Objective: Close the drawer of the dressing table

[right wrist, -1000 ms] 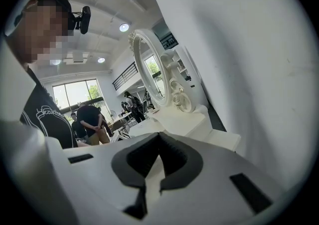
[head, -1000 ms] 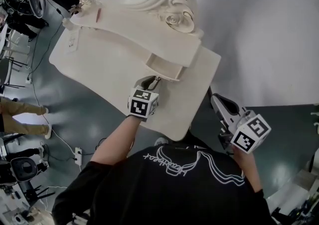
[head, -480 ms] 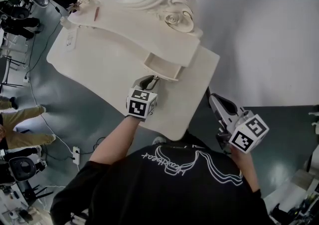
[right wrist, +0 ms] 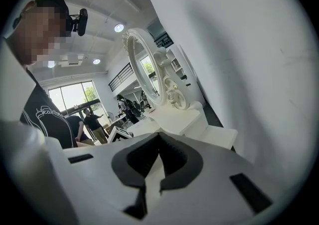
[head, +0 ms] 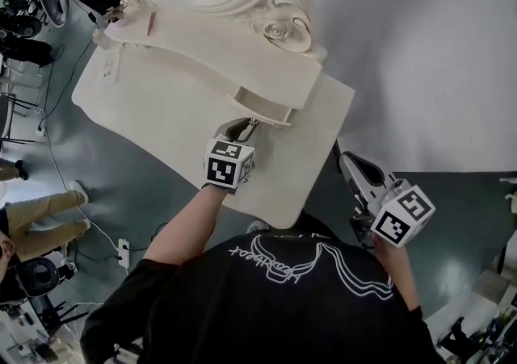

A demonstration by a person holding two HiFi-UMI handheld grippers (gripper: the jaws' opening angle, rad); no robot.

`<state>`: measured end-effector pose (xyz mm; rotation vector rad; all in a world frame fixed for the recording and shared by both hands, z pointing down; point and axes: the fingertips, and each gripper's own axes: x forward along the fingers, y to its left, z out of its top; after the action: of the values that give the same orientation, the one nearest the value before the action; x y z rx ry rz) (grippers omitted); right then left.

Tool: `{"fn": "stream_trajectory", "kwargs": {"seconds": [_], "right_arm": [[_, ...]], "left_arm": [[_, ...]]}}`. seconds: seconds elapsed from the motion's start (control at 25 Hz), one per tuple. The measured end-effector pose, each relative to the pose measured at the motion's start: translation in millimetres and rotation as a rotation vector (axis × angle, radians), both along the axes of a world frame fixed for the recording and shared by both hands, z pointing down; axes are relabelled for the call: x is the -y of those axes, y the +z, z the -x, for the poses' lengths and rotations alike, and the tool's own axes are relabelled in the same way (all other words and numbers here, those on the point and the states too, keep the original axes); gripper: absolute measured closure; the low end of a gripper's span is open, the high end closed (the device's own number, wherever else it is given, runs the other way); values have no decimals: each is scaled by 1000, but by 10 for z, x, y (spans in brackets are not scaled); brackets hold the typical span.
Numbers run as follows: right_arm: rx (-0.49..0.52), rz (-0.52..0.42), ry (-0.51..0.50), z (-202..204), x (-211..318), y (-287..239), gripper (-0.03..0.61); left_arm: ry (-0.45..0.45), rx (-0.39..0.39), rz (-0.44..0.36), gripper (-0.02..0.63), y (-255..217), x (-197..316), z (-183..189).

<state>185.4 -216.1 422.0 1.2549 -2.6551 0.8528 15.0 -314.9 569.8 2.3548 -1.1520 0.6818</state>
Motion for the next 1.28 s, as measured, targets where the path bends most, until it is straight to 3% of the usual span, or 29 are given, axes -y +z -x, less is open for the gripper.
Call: {"fn": "stream_trajectory", "kwargs": {"seconds": [1.28], "right_arm": [[9, 46, 95, -394, 37, 185, 574]], "left_arm": [[1, 9, -7, 518, 56, 553, -314]]}}
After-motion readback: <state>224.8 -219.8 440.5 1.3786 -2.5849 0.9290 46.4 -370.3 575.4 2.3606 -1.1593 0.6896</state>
